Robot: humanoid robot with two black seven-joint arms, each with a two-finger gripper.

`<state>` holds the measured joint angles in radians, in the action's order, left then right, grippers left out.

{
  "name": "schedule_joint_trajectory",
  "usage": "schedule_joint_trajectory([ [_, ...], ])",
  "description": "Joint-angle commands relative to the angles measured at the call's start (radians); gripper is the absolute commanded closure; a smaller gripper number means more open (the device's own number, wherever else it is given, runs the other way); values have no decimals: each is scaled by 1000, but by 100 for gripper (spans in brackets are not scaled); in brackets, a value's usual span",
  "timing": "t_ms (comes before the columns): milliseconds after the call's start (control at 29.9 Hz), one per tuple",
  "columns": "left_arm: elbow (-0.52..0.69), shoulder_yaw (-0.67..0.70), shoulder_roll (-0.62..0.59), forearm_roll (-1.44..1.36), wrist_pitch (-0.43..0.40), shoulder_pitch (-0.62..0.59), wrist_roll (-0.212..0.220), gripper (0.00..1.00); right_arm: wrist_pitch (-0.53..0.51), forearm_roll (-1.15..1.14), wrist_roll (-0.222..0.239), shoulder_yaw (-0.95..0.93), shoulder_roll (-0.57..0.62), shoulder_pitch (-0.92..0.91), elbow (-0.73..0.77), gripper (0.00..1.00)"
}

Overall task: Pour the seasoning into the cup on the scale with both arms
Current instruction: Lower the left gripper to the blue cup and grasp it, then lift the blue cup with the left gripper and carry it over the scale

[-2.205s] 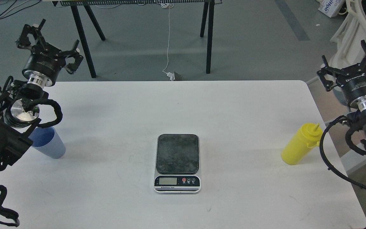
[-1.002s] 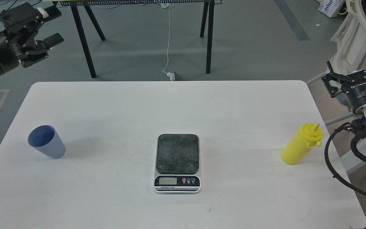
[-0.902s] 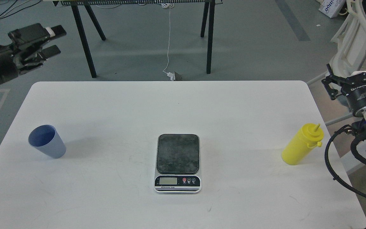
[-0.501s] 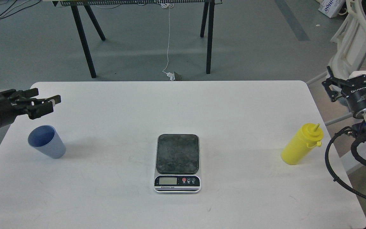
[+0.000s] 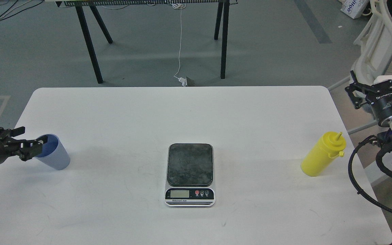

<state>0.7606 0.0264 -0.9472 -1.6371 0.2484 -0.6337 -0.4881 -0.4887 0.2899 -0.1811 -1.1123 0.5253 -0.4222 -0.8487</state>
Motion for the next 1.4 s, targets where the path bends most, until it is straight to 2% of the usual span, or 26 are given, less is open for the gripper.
schedule_joint_trajectory([
  [0,-40,0,31,2,0,19,-1,42,0,0,0,0,4,2,5,0],
  [134,-50,1,42,5,0,23,-1,56,0,0,0,0,4,2,8,0],
  [367,-50,3,44,23,-1,26,-1,87,0,-2,0,0,2,5,10,0],
  [568,-35,3,44,34,-3,23,-1,94,0,-2,0,0,2,9,17,0],
  [735,48,7,12,31,-26,-24,-1,95,0,-2,0,-1,4,17,26,0],
  [802,110,6,-19,29,-67,-93,-1,95,0,-2,0,-12,13,25,23,0],
  [969,362,7,-96,23,-311,-300,-1,95,0,0,0,-35,50,40,19,0],
  [1136,552,7,-82,-3,-516,-461,-1,95,0,0,0,-61,87,72,19,0],
  [1236,605,7,-4,-79,-581,-492,0,95,0,2,0,-75,102,95,17,0],
  [1370,595,4,175,-194,-610,-511,49,94,0,2,0,-86,107,109,17,0],
])
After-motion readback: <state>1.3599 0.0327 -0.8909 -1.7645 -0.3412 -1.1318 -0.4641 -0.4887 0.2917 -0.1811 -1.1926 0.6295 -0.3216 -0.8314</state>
